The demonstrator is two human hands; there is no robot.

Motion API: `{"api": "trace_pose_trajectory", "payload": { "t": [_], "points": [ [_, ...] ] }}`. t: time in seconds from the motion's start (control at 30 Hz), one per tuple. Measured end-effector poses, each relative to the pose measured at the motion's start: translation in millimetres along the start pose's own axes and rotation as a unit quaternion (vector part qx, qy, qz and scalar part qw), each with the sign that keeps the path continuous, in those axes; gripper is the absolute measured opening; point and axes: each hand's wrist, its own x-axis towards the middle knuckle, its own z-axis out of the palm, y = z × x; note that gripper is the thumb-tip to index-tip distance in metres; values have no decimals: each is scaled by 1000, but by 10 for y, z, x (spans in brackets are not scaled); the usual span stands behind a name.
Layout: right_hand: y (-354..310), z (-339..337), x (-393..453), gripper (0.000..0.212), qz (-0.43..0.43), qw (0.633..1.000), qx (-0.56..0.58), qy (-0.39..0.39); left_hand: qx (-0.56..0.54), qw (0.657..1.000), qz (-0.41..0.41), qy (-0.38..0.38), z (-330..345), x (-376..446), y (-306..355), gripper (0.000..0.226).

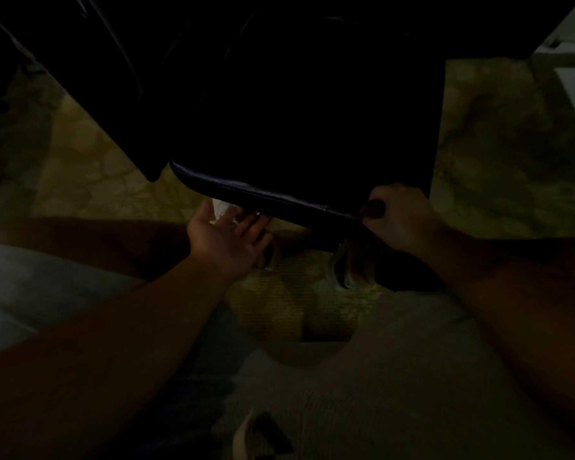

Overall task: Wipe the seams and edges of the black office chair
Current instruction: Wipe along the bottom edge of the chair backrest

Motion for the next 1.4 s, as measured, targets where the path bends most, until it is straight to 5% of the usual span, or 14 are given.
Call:
{"api": "trace_pose_trajectory", "payload": {
  "t": [0.1, 0.23, 0.4, 0.5, 0.63, 0.77, 0.9, 1.03, 1.4],
  "points": [
    [-13, -29, 17, 19, 23, 999, -2, 41, -28, 1000, 9, -11, 4, 22, 39, 69],
    [-12, -17, -4, 15, -15, 999, -10, -27, -33, 999, 8, -7, 17, 16, 15, 67],
    [0, -13, 29, 13, 16, 999, -6, 43, -23, 1000, 9, -9, 11, 35, 14, 69],
    [-4, -5, 41, 12, -18, 1000, -15, -13, -21, 1000, 5, -12, -9, 47, 17, 68],
    [-17, -21, 74, 17, 26, 998, -19, 47, -25, 1000, 5, -13, -16, 64, 42, 67],
    [2, -33, 73, 18, -7, 1000, -1, -17, -17, 1000, 1, 2, -27, 67, 42, 69],
    [-8, -9, 69, 17, 6, 999, -8, 33, -22, 1000, 6, 14, -18, 99, 43, 68],
    [-24, -1, 67, 16, -25, 999, -14, -19, -14, 1000, 5, 17, -28, 127, 33, 65],
    [-51, 28, 61, 12, -32, 999, -15, 2, 3, 1000, 1, 9, -36, 144, 68, 66]
  ]
}}
